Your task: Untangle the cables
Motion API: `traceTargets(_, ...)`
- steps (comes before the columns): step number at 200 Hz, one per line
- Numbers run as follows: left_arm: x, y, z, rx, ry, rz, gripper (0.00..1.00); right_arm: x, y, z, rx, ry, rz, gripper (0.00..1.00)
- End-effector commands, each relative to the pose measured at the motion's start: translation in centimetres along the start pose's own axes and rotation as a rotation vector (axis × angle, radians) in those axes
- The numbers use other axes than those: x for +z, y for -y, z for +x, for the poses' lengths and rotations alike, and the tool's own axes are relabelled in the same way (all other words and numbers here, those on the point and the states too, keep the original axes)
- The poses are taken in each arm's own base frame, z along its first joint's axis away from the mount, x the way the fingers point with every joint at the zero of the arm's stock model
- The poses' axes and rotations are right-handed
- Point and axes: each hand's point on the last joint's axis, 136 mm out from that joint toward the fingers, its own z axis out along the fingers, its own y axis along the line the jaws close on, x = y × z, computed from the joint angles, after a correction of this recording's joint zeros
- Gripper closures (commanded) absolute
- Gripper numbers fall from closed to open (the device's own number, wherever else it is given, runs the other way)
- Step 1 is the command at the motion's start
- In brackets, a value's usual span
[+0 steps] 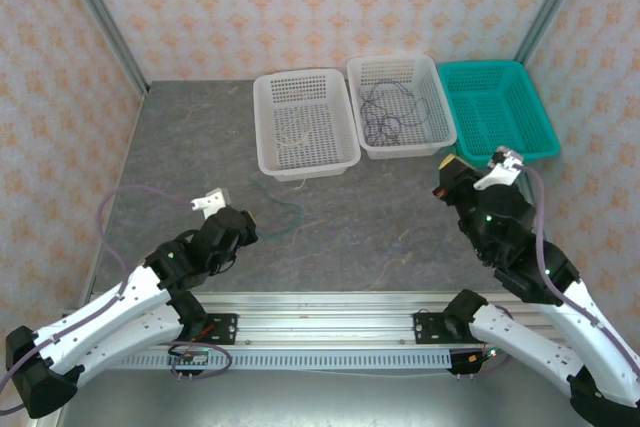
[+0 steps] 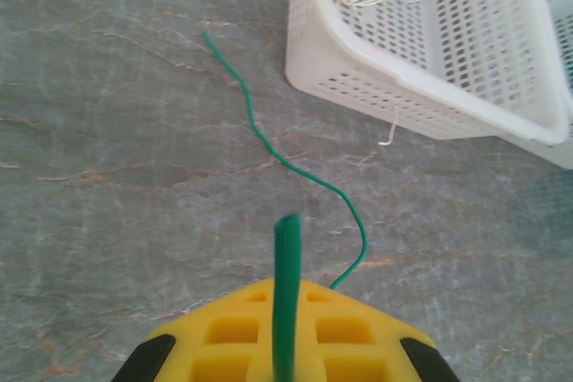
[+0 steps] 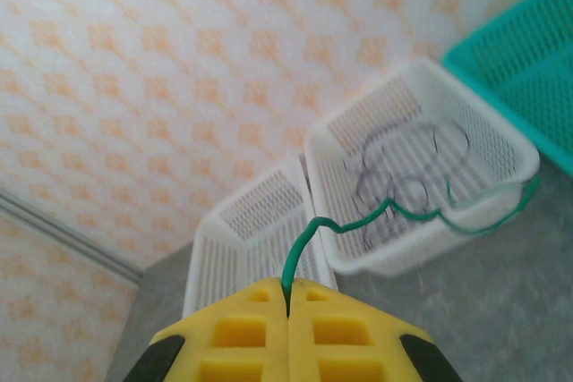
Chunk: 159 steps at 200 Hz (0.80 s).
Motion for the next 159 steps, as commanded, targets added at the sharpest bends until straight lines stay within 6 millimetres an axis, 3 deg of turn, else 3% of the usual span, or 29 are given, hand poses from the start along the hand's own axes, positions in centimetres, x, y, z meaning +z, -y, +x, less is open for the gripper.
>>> traceTargets(1,-0.3,1.1,-1.0,-0.028,0.034,0.05,1.0,-0.4,-1.6,-4.7,-0.149,0.199,-0.014,1.0)
traceTargets(16,-0.5,1.3,-1.3,-0.026,0.046,0.057,1.0,-0.3,-1.4,-6.1,-0.259,0.289,0.037,1.0)
traceTargets(38,-0.8,1.3,-1.6,-0.023,0.053,0.056,1.0,0.1,-1.7,-6.7,-0.418,0.363,0.065,1.0)
traceTargets(69,-0.9,1.1,-1.7,-0.029,0.06,0.059,1.0,1.6,-0.4,-5.3,-0.503,0.392,0.088,1.0)
traceTargets(97,-1.0,1.3,-1.8,-0.034,0.061,0.069,1.0,4.1,3.3,-3.2,-0.489,0.353,0.143,1.0)
traceTargets(132,-1.0,1.4,-1.7,-0.039,0.058,0.072,1.0,8.4,9.7,-1.2,-0.361,0.291,0.173,1.0)
traceTargets(159,-0.9,1.3,-1.6,-0.046,0.057,0.075,1.0,11.5,14.0,-0.6,-0.239,0.276,0.183,1.0)
